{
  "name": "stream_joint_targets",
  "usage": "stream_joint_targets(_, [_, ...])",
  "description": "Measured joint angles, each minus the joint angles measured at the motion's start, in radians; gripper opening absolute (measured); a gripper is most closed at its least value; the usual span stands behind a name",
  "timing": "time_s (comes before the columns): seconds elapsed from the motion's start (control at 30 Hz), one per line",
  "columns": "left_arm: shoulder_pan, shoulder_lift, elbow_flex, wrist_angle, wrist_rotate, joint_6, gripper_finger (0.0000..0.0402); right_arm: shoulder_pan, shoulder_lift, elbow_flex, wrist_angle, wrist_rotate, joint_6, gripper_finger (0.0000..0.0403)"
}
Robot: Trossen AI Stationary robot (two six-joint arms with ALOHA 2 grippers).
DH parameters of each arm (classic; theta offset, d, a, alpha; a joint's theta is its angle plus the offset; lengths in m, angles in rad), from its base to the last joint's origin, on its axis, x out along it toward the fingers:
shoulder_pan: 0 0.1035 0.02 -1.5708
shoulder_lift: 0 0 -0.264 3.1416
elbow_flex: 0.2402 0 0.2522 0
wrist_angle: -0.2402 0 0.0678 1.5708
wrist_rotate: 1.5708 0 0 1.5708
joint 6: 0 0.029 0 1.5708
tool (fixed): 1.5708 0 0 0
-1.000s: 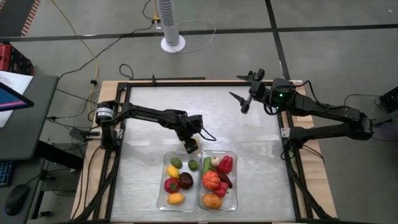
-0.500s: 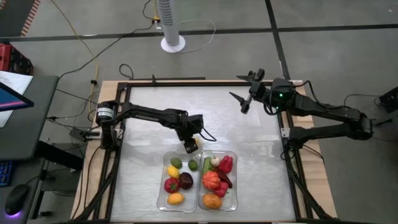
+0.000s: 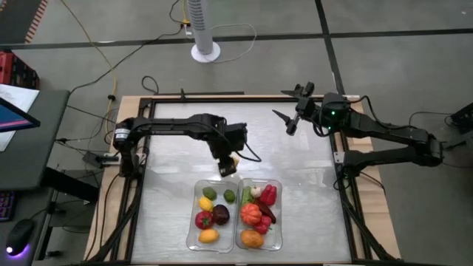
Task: Sort produce into baskets
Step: Put the lemon into the left transparent bin, then return to Home Position
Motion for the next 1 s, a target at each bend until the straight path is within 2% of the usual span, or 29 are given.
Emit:
stream_joint_targets(0.13, [-0.064, 0.000, 0.018, -0.088, 0.151, -0.067, 0.0144, 0.000, 0.000, 0.000, 0.000, 0.000, -0.003, 0.0369])
stream_joint_targets(0.27, [-0.157, 0.000, 0.018, -0.120, 0.176, -0.103, 0.0155, 0.000, 0.000, 0.000, 0.003, 0.000, -0.008, 0.0369])
stream_joint_targets(0.37, [-0.217, 0.000, 0.018, -0.118, 0.137, -0.137, 0.0162, 0.000, 0.000, 0.000, 0.008, 0.000, -0.008, 0.0369])
stream_joint_targets(0.53, [-0.278, 0.000, 0.018, -0.137, -0.065, -0.308, 0.0185, 0.000, 0.000, 0.000, 0.012, 0.000, 0.002, 0.0369])
stream_joint_targets(0.67, [-0.290, 0.000, 0.018, -0.149, -0.088, -0.308, 0.0226, 0.000, 0.000, 0.000, 0.014, 0.000, 0.008, 0.0369])
stream_joint_targets(0.77, [-0.290, 0.000, 0.018, -0.151, -0.082, -0.249, 0.0248, 0.000, 0.000, 0.000, 0.015, 0.000, 0.009, 0.0369])
stream_joint_targets(0.93, [-0.272, 0.000, 0.018, -0.171, -0.094, -0.194, 0.0251, 0.000, 0.000, 0.000, 0.014, 0.000, 0.009, 0.0369])
stream_joint_targets(1.0, [-0.261, -0.004, 0.018, -0.189, -0.142, -0.165, 0.0247, 0.000, 0.000, 0.000, 0.014, 0.000, 0.010, 0.0369])
